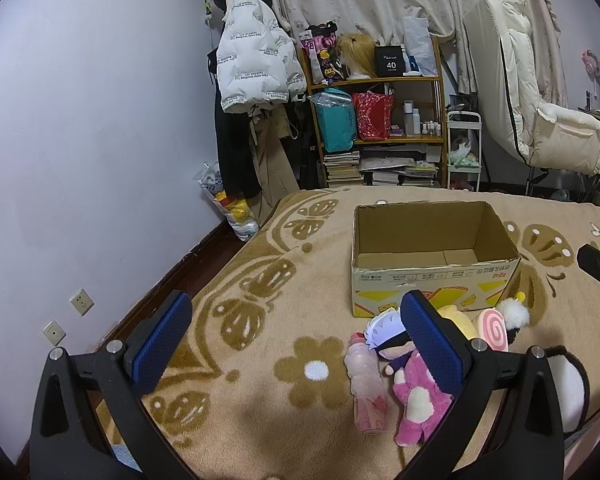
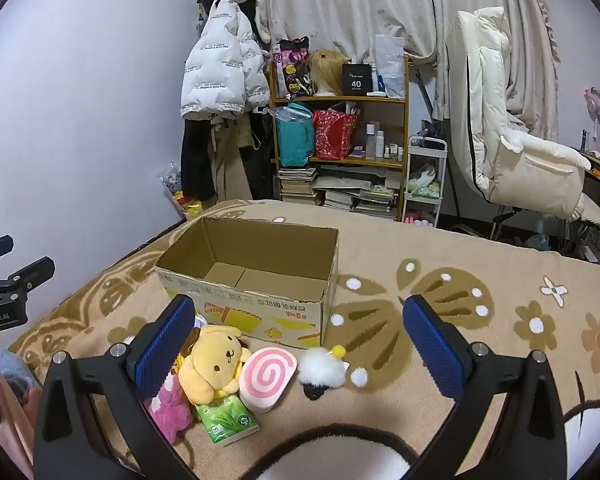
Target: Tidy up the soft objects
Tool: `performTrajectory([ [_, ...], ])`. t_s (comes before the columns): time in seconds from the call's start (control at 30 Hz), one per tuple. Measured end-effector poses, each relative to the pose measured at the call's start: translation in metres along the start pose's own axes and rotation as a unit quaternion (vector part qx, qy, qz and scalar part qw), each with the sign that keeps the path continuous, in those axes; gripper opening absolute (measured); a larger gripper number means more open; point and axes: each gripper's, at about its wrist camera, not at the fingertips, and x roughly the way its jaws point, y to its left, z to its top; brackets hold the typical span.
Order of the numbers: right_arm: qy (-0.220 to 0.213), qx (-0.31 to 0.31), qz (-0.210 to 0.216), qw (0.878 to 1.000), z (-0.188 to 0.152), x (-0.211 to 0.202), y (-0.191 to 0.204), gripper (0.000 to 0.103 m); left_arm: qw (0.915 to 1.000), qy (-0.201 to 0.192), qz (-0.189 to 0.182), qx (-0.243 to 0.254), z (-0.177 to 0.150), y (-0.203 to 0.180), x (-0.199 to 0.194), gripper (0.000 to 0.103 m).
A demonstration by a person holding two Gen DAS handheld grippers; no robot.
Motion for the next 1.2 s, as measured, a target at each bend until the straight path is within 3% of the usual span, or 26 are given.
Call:
performTrajectory([
  [1.2, 0.002, -0.003, 0.000, 1.000, -0.0004, 0.0006, 0.0013, 0.103, 1.0000, 0.006, 0.002, 0.001, -0.0021, -0.0013, 0.0033, 0.103],
])
